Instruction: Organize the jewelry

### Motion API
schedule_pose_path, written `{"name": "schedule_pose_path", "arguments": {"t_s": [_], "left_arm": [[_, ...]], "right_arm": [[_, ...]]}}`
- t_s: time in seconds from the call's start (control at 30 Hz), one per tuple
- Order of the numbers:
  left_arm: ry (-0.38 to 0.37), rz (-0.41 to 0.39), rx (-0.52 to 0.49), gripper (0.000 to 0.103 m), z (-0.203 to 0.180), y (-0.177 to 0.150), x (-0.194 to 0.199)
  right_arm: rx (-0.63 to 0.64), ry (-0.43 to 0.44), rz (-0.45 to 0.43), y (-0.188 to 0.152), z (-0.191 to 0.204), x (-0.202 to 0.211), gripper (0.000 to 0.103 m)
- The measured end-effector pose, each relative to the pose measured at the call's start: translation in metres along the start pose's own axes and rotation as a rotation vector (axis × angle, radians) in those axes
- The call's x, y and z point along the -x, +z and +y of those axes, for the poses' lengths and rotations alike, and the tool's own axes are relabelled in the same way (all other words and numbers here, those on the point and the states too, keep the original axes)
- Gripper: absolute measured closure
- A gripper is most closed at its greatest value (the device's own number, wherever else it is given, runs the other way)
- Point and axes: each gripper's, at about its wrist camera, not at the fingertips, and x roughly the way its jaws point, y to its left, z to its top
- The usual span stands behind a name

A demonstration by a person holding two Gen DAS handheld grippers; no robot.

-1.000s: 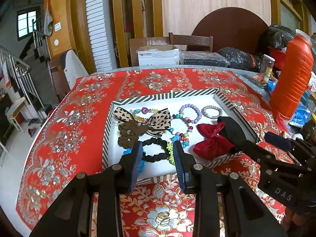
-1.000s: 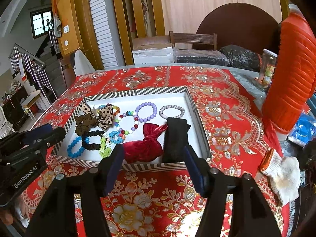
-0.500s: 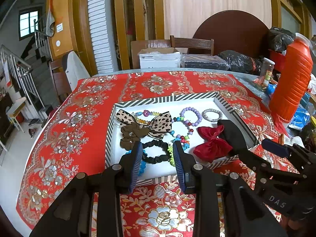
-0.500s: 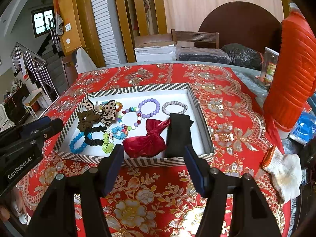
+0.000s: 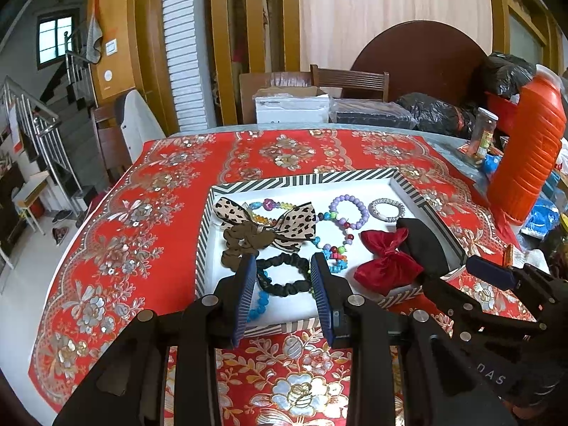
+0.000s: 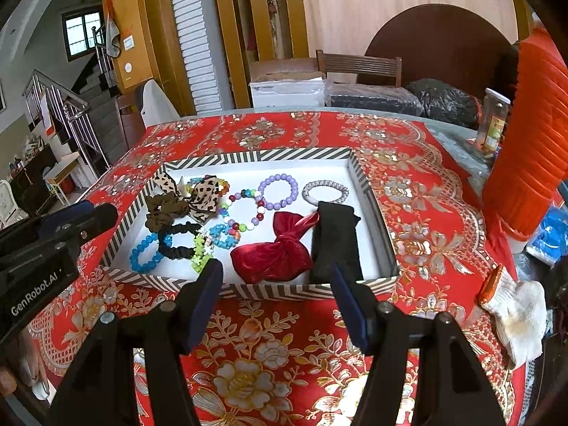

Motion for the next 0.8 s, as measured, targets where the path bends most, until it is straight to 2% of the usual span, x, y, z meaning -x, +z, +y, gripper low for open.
{"name": "schedule_pose_path", "arguments": {"t_s": [0.53, 0.8], "left_arm": [[0.0, 0.007, -0.003, 0.072, 0.0, -0.001, -0.003], [0.025, 0.015, -0.027, 0.072, -0.003, -0.004, -0.004]], "right_arm": [[0.005, 0.014, 0.019, -0.003, 0.005, -0.008, 0.037], [0.012, 0.022, 0.023, -0.004, 0.007, -0.01, 0.037]]}}
